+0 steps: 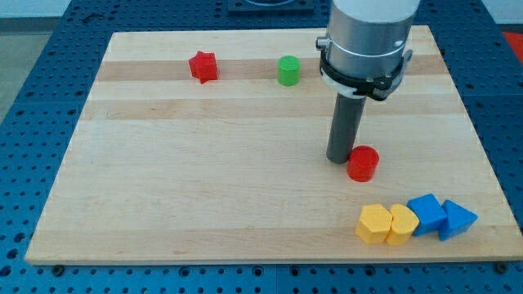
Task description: Slide red circle closer to the blue cube
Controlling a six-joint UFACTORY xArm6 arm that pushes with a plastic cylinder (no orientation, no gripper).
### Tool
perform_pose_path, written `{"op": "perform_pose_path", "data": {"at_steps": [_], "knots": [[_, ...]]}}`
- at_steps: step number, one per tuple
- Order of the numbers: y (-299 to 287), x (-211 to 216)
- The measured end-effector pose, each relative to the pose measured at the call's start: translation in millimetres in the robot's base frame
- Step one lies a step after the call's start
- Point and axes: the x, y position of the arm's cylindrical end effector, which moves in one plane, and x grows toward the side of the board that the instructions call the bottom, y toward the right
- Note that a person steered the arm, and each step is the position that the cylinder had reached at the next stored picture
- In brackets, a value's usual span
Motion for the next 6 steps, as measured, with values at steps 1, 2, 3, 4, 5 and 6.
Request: {"op": "perform_pose_path", "data": {"at_steps": [1, 2, 3, 4, 5, 6], "knots": [[12, 0], [23, -1], [32, 0], [39, 7], [42, 5], [64, 5]]}}
